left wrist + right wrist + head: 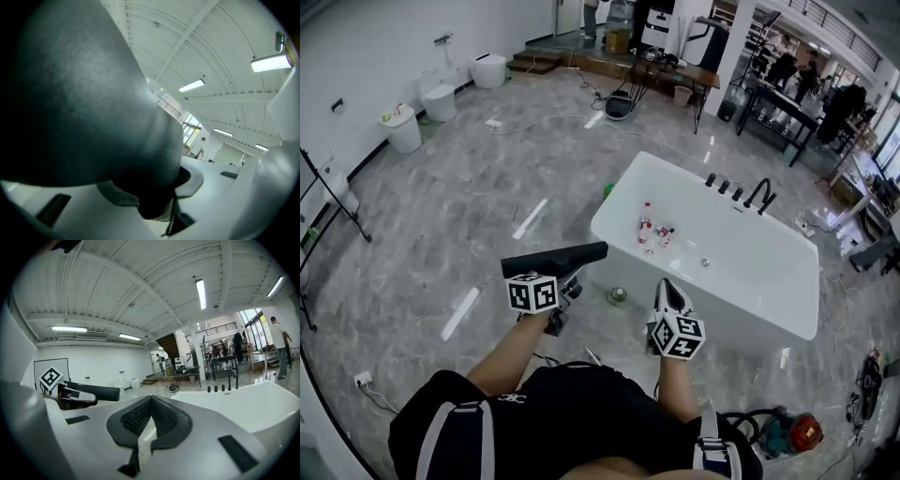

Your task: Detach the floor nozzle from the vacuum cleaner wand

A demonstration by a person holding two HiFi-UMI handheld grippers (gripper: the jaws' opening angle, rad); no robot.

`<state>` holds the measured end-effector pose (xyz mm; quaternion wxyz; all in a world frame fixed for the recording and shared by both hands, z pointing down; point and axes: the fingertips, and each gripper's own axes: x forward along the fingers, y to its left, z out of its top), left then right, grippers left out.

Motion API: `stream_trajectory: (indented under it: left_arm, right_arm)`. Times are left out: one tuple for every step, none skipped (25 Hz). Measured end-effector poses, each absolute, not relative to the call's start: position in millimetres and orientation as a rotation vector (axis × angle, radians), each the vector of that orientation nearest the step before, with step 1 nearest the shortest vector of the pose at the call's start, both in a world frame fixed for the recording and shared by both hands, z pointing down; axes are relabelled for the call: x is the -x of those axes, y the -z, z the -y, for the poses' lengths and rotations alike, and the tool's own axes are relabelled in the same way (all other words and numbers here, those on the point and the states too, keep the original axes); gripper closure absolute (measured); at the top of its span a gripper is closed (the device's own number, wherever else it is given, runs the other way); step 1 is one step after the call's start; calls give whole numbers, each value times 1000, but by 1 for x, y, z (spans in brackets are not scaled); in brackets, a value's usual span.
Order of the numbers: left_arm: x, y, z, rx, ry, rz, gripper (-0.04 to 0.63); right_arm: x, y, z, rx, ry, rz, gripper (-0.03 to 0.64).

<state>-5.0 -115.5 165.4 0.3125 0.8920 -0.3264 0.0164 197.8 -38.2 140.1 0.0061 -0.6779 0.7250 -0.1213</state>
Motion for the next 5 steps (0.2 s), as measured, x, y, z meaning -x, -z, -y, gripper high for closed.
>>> stream_trajectory:
  left_arm:
    - [4,-165,117,-2341,-33,860,442]
    - [3,-166,119,-2334,-28,867,442]
    - [3,-166,122,-2331,-29,876,442]
    - [2,-166,124,-2329,-31,886,442]
    - [1,-166,126,-2327,-33,895,442]
  right_arm:
    - [-199,-140,39,2116,376,-2274,603]
    - [-200,-140,41,2111,375,-2280,601]
    - [-202,-140,43,2107,375,-2284,603]
    - [-204,-140,44,2103,376,-2288,603]
    - [-205,-140,46,2099,377,-2291,603]
